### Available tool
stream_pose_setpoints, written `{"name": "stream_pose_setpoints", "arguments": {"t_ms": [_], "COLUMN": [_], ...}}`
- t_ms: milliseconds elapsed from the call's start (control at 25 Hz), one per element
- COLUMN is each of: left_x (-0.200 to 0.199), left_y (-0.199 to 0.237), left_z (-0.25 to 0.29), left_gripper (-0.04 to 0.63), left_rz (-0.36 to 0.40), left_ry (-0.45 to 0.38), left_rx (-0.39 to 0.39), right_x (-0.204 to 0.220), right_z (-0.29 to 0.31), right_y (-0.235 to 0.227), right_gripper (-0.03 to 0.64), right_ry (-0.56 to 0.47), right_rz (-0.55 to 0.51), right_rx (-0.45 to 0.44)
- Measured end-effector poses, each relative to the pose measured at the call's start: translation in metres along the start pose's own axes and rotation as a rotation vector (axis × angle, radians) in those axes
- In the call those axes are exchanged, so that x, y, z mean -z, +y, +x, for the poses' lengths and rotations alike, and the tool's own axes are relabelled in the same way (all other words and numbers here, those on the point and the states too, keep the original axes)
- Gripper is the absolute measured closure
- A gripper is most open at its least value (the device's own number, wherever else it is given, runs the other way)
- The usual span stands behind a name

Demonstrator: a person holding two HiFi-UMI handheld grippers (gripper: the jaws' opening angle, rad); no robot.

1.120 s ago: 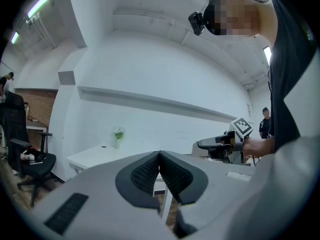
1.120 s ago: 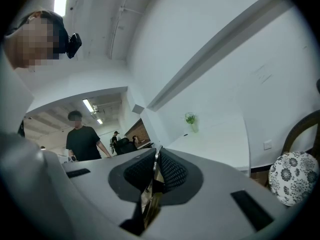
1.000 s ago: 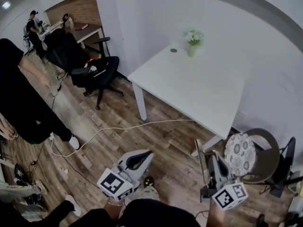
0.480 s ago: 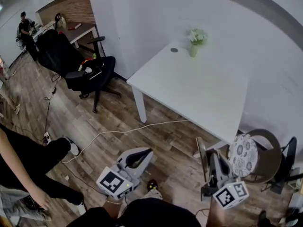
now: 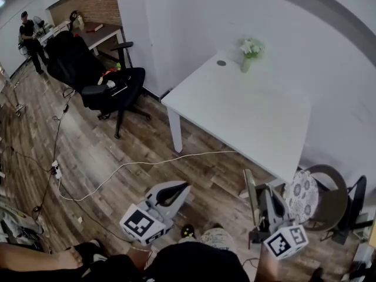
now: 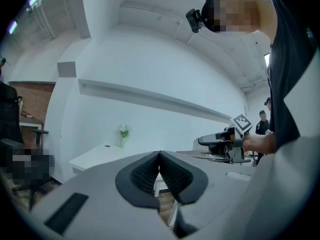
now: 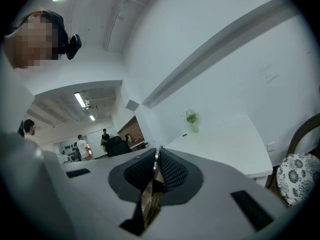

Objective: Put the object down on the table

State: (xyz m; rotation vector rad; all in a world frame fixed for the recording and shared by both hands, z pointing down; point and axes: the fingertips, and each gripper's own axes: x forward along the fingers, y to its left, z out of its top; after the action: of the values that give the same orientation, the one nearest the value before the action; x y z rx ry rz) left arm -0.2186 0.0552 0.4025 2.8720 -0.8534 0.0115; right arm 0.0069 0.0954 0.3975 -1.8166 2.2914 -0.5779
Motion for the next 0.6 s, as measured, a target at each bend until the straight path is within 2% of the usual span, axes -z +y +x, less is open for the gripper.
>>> {"name": "stream_pose_setpoints", "arguments": {"t_ms": [240, 600], "left_x": [-0.004, -0.013], "left_y": [0.012, 0.051], "left_z": [0.018, 0.065], "left_gripper": [0.595, 0.595], "left_rz": [0.012, 0.038], "left_ry": [-0.002, 0.004], "left_rx": [-0.004, -0.042], "right_x": [-0.008, -0.031], "right_z": [0.020, 0.084], "right_y": [-0.015, -0.048], "right_gripper": [0.595, 0.595], "right_ry": [-0.007, -0.027], "right_rz": [0.003, 0.017], "right_rx": [-0.006, -0.052]}}
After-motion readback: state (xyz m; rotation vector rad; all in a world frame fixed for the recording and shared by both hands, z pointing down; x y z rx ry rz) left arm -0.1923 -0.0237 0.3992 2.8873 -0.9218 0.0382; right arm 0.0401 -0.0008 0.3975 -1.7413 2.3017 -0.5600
